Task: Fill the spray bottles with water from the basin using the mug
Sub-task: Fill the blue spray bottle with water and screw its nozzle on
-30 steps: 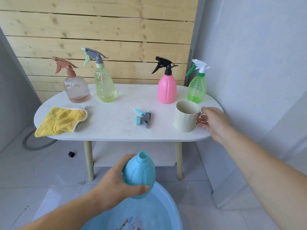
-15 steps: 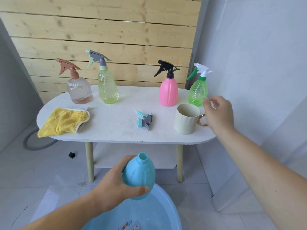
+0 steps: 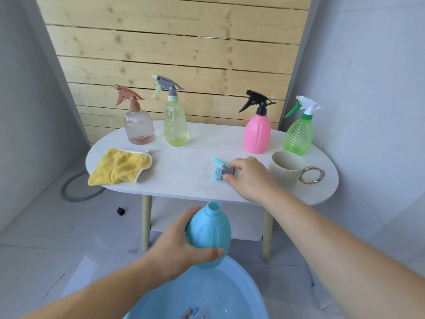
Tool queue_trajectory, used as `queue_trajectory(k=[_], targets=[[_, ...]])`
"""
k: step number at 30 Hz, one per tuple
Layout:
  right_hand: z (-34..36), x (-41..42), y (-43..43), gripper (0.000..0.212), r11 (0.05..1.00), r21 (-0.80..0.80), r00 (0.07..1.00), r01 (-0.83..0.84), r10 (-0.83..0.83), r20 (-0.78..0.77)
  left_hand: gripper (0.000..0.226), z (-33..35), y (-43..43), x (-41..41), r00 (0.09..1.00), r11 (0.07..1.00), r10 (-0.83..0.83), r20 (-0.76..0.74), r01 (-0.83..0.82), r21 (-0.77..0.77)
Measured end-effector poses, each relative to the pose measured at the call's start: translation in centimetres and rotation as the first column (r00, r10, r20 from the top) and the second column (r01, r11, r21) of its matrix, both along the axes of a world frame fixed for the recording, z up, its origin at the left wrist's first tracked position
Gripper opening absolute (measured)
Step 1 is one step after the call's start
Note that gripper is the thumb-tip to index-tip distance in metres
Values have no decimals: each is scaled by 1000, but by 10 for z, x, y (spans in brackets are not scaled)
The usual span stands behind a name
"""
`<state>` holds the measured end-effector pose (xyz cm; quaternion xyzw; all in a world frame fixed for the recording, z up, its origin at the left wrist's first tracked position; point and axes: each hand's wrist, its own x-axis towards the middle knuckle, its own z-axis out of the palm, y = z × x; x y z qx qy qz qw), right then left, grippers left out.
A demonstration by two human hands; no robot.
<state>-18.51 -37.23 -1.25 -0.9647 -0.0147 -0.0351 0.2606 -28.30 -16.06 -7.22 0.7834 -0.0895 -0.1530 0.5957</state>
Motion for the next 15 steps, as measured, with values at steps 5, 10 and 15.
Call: queue_trajectory(k=[5, 10, 15], targets=[[-23, 30, 14, 37, 997, -61, 992, 49, -56, -116, 77, 5, 15, 5, 999, 999, 32, 9, -32, -4], [-30, 40, 22, 51, 991, -64, 982, 117, -125, -141, 79, 11, 29, 15, 997, 997, 77, 33, -78, 23], [-37, 46, 20, 41, 983, -94, 982, 158, -166, -91, 83, 24, 37, 27, 993, 994, 103, 65, -105, 33]])
